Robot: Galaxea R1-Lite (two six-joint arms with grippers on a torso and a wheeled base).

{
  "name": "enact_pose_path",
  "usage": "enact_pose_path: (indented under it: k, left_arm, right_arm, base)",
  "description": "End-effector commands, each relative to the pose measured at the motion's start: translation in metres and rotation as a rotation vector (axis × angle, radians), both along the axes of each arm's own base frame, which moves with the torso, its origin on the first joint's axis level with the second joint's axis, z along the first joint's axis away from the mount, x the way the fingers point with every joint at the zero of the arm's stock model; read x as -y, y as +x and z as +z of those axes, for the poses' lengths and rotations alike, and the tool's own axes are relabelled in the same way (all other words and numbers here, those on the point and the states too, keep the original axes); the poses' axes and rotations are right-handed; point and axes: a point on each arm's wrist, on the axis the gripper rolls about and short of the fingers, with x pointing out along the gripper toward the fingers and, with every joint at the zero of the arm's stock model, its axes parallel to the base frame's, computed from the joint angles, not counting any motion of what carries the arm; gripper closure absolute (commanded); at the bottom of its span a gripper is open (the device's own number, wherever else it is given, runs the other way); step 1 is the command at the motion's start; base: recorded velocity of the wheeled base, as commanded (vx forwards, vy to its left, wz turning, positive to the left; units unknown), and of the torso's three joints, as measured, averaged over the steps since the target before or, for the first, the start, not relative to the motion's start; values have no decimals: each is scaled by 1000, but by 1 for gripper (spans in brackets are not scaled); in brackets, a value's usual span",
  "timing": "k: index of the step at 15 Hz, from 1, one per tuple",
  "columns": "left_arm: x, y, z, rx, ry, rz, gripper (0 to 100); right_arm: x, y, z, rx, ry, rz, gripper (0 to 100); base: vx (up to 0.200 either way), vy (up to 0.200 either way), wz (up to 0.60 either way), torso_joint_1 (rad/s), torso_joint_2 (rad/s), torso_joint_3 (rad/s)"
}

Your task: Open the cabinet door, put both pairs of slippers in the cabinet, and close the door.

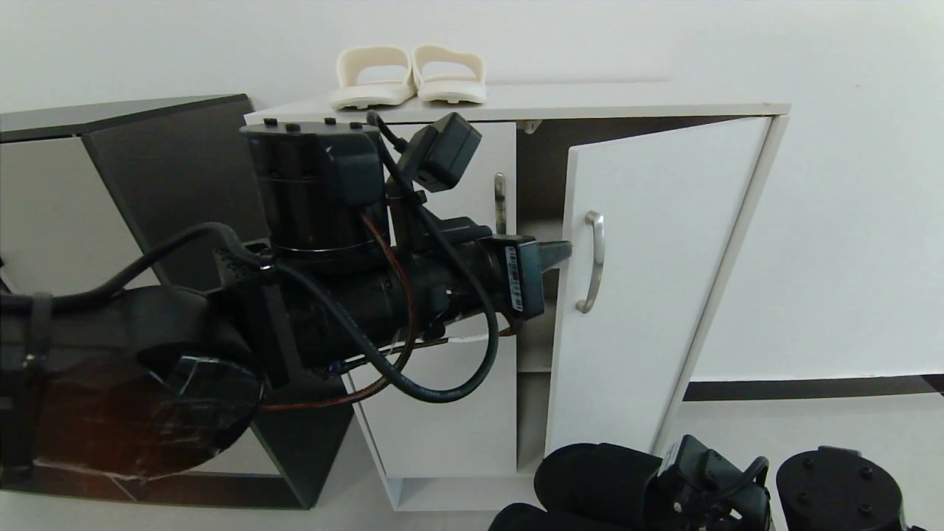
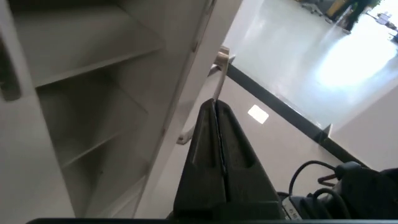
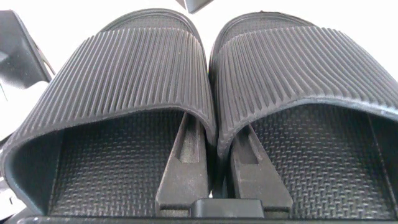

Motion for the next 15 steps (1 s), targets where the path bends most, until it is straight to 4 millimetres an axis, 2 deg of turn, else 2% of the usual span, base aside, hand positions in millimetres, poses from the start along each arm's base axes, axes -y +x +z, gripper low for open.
enact_pose_path:
  k: [1,3,7,10,15]
  left_arm:
    - [-9,-10,4,28,-34,8,100]
    - [-13,-3,1,38,-49,34,100]
    - [4,27,-7,35,-36,71,100]
    - [3,50,-8,51,-52,117,100]
    - [6,57,-4,22,-29,76,100]
  right_arm:
    - [0,0,-1,-2,-3,1,100]
    - [-1,0,-1,-3,-4,1,100]
    - [-1,0,-3,-7,-9,1,100]
    - [0,0,-3,-8,-12,1,100]
    - [1,-3,-7,-21,-28,10,100]
  base:
    - [0,0,0,0,0,0]
    - [0,0,0,0,0,0]
    - [0,0,0,0,0,0]
    - [0,0,0,0,0,0]
    - [0,0,0,0,0,0]
